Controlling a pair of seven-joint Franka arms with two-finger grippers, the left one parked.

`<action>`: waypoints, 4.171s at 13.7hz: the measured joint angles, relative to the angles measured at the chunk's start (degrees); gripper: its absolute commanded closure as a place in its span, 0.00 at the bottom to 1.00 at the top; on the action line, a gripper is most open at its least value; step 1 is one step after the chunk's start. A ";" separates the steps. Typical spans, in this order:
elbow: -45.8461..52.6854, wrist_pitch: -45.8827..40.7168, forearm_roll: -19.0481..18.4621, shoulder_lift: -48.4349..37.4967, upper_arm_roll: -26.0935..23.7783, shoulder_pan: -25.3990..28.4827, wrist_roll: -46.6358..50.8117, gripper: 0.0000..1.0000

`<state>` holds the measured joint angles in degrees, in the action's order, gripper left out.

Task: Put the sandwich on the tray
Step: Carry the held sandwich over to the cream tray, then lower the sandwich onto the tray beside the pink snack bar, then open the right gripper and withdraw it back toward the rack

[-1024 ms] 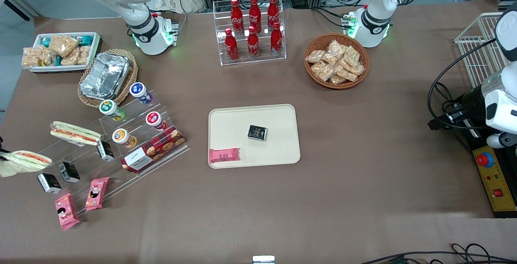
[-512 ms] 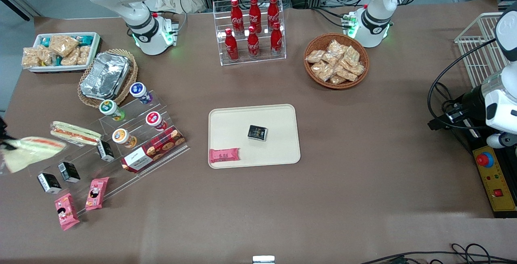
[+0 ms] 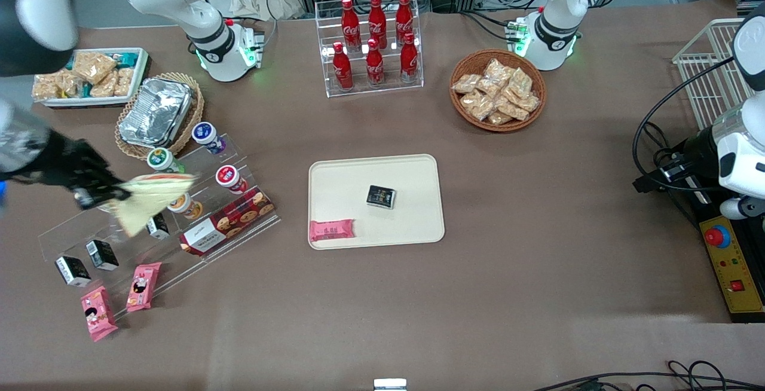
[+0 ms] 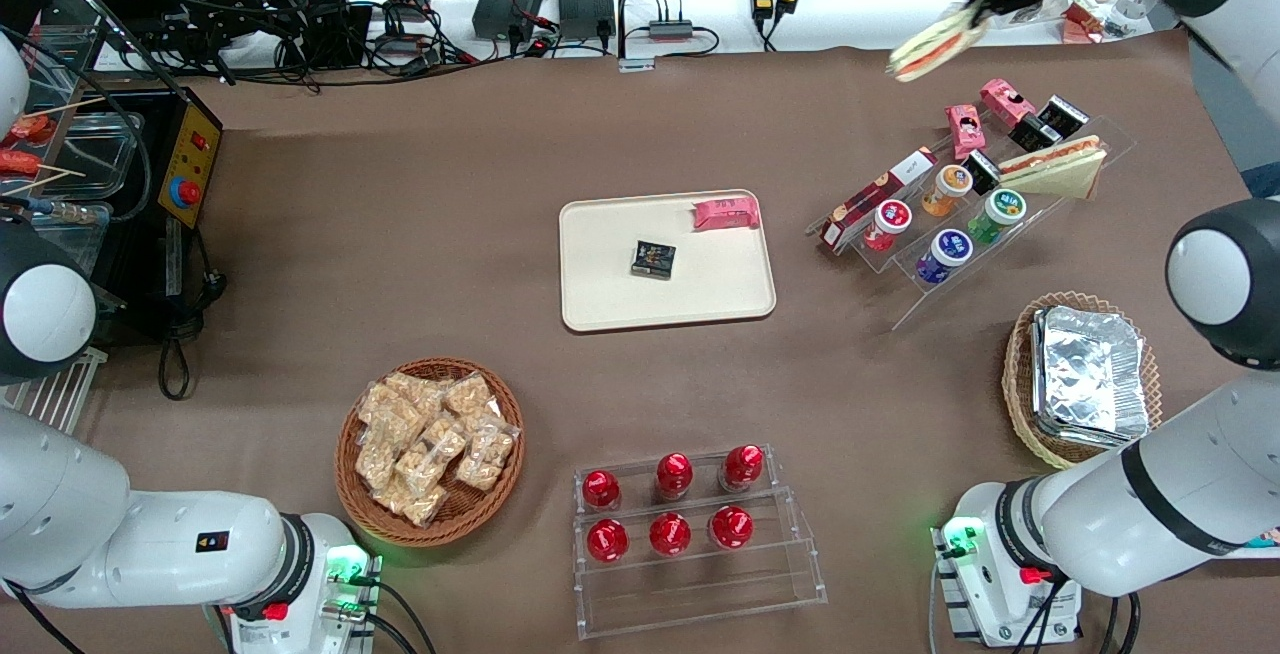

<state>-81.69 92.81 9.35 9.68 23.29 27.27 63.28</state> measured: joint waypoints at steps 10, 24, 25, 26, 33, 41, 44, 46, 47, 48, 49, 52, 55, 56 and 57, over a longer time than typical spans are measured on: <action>0.53 4.25 -0.80 7.01 0.00 17.25 25.48 0.85; 0.47 20.98 11.47 24.94 -0.17 26.91 43.89 0.85; 0.47 22.69 11.54 25.77 -0.17 27.51 46.29 0.85; 0.46 24.27 11.55 26.63 -0.19 28.15 49.16 0.85; 0.43 29.15 11.58 32.33 -0.20 29.48 54.10 0.84; 0.50 31.26 12.09 34.11 -0.21 29.95 54.51 0.00; 0.96 31.29 11.81 33.81 -0.03 29.98 54.30 0.00; 1.55 31.03 8.07 32.89 0.26 30.00 50.96 0.00; 1.69 29.49 5.83 31.91 0.34 30.00 47.28 0.00; 1.89 26.39 4.83 30.68 0.62 29.95 42.25 0.00; 2.10 23.10 4.69 29.11 1.13 29.67 36.46 0.00; 2.30 16.66 4.33 23.62 1.92 25.83 19.46 0.00; 2.46 9.65 4.04 18.17 2.11 19.27 0.75 0.00; 2.48 7.17 3.93 16.45 2.17 17.29 -5.30 0.00; 2.51 5.07 3.51 14.84 2.19 15.40 -10.87 0.00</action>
<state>-79.18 97.87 12.86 24.52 25.48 42.66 52.40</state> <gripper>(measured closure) 0.000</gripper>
